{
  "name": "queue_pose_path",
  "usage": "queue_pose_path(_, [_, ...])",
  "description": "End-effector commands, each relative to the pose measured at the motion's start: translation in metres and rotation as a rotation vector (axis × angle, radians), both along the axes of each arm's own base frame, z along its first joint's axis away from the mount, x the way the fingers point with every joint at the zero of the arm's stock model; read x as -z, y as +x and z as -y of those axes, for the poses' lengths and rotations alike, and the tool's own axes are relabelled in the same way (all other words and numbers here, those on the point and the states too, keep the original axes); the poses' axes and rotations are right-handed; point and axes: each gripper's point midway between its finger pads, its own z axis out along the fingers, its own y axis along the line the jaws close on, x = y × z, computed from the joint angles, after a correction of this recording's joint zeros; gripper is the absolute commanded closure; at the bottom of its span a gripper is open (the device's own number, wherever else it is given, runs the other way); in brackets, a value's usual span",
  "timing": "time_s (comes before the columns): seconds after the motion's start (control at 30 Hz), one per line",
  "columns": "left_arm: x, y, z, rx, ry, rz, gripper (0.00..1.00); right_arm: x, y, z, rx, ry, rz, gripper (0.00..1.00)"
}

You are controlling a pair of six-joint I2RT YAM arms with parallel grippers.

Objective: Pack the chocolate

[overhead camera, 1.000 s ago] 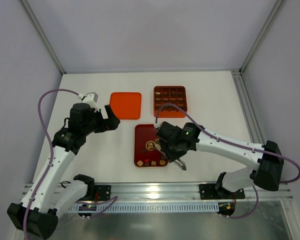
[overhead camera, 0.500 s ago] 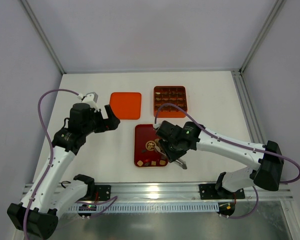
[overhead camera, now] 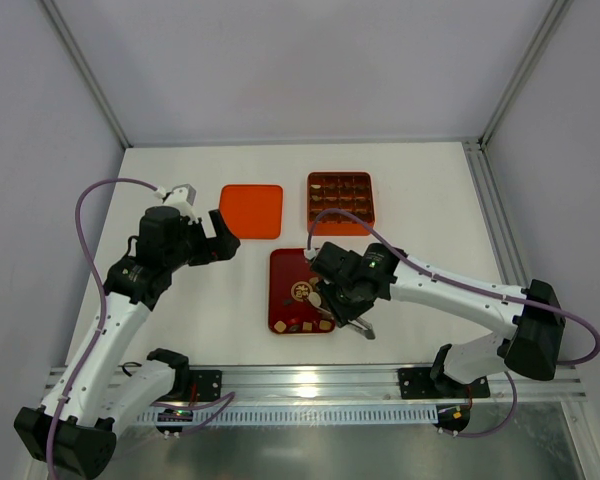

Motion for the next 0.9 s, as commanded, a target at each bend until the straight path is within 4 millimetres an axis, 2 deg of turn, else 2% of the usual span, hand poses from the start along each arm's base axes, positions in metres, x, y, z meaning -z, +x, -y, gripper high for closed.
queue_pose_path(0.0, [-0.009, 0.001, 0.001, 0.004, -0.016, 0.031, 0.00, -0.010, 0.001, -0.004, -0.024, 0.023, 0.012, 0.57])
queue_pose_path(0.3, [-0.009, 0.001, 0.001, 0.004, -0.016, 0.031, 0.00, -0.011, 0.002, -0.007, -0.023, 0.027, 0.016, 0.67])
queue_pose_path(0.63, [-0.008, 0.001, 0.002, 0.005, -0.016, 0.028, 0.00, -0.036, 0.016, -0.007, 0.017, 0.109, 0.064, 0.68])
queue_pose_path(0.87, [-0.007, 0.001, 0.002, 0.004, -0.016, 0.026, 0.00, -0.044, 0.023, -0.007, 0.054, 0.198, 0.052, 0.68])
